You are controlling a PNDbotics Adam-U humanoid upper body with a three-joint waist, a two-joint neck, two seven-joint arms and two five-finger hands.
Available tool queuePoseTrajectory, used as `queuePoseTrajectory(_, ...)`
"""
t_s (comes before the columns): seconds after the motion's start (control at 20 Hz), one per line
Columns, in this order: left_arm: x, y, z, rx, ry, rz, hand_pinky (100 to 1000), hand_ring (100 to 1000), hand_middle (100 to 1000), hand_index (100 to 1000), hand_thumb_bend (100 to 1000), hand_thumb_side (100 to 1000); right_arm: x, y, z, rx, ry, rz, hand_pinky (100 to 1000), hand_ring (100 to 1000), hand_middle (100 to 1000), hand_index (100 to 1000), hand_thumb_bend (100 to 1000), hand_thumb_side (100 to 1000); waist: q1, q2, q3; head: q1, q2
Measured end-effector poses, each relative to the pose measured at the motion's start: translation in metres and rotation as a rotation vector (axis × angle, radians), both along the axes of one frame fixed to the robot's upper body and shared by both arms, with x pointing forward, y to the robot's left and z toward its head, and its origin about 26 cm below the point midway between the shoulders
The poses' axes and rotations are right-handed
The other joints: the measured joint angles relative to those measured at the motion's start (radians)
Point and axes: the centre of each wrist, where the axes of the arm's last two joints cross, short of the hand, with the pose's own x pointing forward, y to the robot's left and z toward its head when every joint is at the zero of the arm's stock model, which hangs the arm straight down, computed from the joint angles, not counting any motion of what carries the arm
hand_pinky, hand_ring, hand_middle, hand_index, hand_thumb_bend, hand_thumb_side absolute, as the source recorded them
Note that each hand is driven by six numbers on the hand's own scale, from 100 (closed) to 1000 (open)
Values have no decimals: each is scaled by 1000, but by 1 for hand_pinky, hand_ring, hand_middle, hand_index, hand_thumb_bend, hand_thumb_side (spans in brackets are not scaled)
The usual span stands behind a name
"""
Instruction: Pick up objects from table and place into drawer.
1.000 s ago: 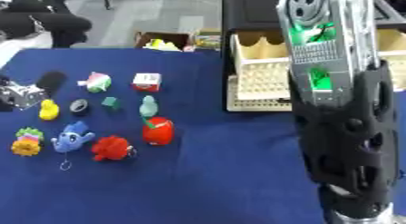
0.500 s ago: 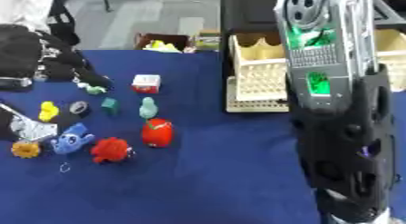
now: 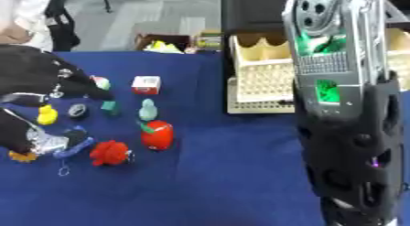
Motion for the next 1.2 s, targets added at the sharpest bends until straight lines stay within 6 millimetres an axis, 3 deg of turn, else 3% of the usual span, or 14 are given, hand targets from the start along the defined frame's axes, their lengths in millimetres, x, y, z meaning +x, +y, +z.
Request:
queuePoseTrajectory(0.15,0,-2,-5,1,26,32,775,883,878,1000,337,1000,-1,-1,-1,3,4,2,639,649,660,831,100,1000,3,2,-4,4,-7)
queuePoseTrajectory(0.25,0,-3,-8,1,42,50,775,886,882,1000,321,982,-2,-1,-1,5,4,6,637,648,659,830,100,1000,3,3,-6,4,-8)
queuePoseTrajectory(0.3,0,-3,-10,0,51,60,773,885,881,1000,308,936,-2,-1,-1,7,3,9,637,648,659,830,100,1000,3,4,-7,5,-9)
queuePoseTrajectory(0.4,1,-3,-14,0,71,79,744,871,864,1000,277,735,-3,-2,0,8,1,12,637,648,659,830,100,1000,4,5,-9,7,-12)
queuePoseTrajectory(0.45,2,-3,-16,-1,83,89,744,871,864,1000,277,735,-4,-2,0,9,0,15,637,648,659,830,100,1000,4,6,-12,8,-15)
queuePoseTrajectory(0.5,4,-4,-19,-1,95,97,717,853,829,1000,263,608,-4,-2,0,11,-2,17,637,649,660,830,100,1000,4,6,-13,8,-16)
queuePoseTrajectory(0.55,5,-3,-21,1,106,107,709,845,808,1000,260,593,-5,-2,0,12,-3,19,637,649,659,829,100,1000,4,7,-13,10,-17)
queuePoseTrajectory(0.7,11,-2,-27,4,131,131,663,804,743,1000,299,620,-6,-2,1,13,-5,21,637,648,658,828,100,1000,4,9,-16,13,-17)
queuePoseTrajectory(0.95,24,4,-36,-9,122,200,565,745,704,1000,310,557,-7,-2,1,16,-7,26,638,648,658,826,100,1000,3,16,-19,20,-17)
queuePoseTrajectory(1.2,37,10,-50,-44,118,266,528,718,676,993,292,675,-9,-3,2,21,-9,32,638,648,658,821,100,1000,0,25,-26,24,-25)
